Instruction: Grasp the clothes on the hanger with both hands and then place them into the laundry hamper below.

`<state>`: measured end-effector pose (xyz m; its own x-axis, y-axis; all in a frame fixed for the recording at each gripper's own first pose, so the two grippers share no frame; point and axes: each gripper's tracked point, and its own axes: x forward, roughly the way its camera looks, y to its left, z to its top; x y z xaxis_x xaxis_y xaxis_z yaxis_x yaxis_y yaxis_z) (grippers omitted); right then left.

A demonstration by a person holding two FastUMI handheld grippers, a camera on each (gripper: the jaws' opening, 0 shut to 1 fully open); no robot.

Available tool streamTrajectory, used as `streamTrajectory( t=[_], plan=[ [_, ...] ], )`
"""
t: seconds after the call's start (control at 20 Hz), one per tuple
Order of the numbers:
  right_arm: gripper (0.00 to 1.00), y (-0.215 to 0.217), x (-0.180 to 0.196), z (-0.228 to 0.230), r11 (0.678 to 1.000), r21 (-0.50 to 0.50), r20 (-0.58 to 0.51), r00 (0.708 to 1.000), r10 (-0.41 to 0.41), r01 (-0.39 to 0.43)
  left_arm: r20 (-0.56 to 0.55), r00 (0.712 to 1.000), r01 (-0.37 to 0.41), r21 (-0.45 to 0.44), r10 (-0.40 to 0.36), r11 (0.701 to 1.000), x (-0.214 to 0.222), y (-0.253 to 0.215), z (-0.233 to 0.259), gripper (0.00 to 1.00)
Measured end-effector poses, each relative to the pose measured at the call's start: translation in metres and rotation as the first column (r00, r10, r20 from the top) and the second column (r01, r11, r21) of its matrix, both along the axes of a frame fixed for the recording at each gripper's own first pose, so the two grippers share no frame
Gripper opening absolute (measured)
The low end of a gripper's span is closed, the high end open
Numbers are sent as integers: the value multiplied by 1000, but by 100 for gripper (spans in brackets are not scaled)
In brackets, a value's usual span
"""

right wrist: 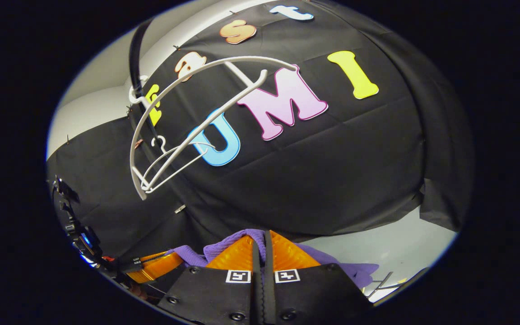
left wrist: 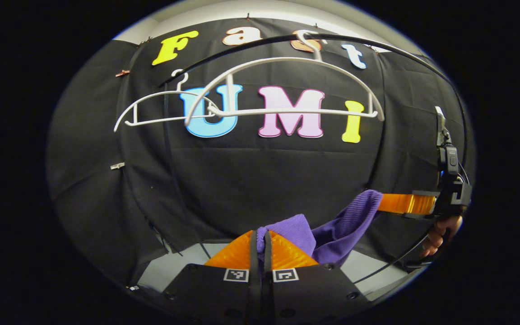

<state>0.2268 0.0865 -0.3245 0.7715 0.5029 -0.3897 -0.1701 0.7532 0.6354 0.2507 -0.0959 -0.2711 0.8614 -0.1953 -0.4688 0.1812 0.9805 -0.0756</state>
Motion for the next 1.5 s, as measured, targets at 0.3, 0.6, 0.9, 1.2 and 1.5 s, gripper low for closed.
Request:
streamTrajectory(
  t=[0.3, 0.6, 0.9, 1.2, 1.5],
  plan=[
    [5, 9, -15, 46, 997, 40, 67, 996, 59, -62, 85, 995, 63, -75, -56, 995, -15, -34, 53, 5],
    [5, 15, -35, -16, 992, -50, -39, 992, 118, -120, -15, 1000, 20, -100, -22, 995, -26, -23, -5, 5],
    [5, 4, -72, -130, 942, -255, -227, 960, 161, -218, -229, 973, -12, -79, -6, 997, -56, -21, -120, 5],
    [5, -17, -129, -232, 839, -404, -427, 887, 179, -364, -447, 893, 40, -37, -52, 999, -98, -33, -232, 5],
    [9, -24, -158, -262, 811, -429, -498, 854, 154, -397, -532, 847, 18, 41, 7, 999, -118, -25, -274, 9]
  ],
)
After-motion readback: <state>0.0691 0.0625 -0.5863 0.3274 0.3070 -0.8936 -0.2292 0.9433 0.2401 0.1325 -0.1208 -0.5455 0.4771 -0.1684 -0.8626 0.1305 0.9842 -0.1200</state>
